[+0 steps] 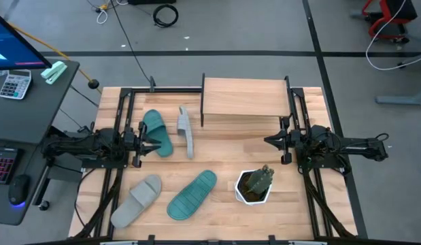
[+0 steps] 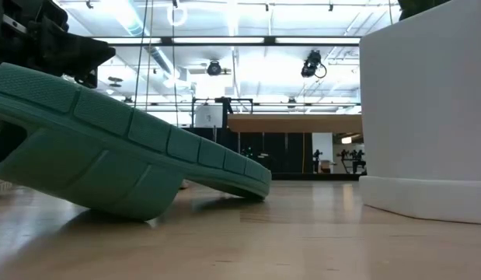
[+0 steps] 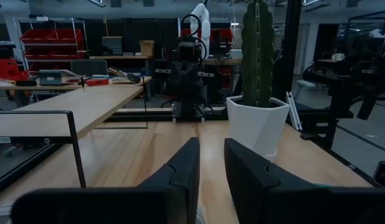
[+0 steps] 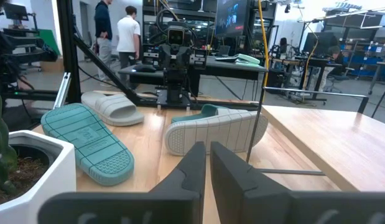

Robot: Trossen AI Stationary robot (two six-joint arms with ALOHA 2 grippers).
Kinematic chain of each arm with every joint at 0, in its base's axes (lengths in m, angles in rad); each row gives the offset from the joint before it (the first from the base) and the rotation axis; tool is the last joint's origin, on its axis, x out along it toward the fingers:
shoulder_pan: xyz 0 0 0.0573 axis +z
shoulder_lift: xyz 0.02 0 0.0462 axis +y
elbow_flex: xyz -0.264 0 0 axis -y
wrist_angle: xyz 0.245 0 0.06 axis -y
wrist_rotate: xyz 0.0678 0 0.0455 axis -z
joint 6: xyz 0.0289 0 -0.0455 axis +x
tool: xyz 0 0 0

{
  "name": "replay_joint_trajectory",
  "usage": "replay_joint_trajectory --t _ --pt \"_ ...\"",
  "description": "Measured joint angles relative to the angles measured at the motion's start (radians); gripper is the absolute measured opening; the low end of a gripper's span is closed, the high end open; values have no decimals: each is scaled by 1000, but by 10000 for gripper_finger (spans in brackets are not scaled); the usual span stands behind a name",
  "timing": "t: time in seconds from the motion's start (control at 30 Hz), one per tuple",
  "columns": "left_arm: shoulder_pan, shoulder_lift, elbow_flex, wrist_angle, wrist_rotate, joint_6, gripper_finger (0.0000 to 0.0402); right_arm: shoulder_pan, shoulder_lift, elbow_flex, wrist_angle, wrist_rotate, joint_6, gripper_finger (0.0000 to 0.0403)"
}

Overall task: Pick and place slides into the shelf
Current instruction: Put the top green slides on the shelf

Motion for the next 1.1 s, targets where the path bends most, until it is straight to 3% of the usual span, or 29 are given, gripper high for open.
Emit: replay_joint_trajectory --t 1.1 --pt "0 0 0 0 0 0 86 0 0 0 0 0 0 30"
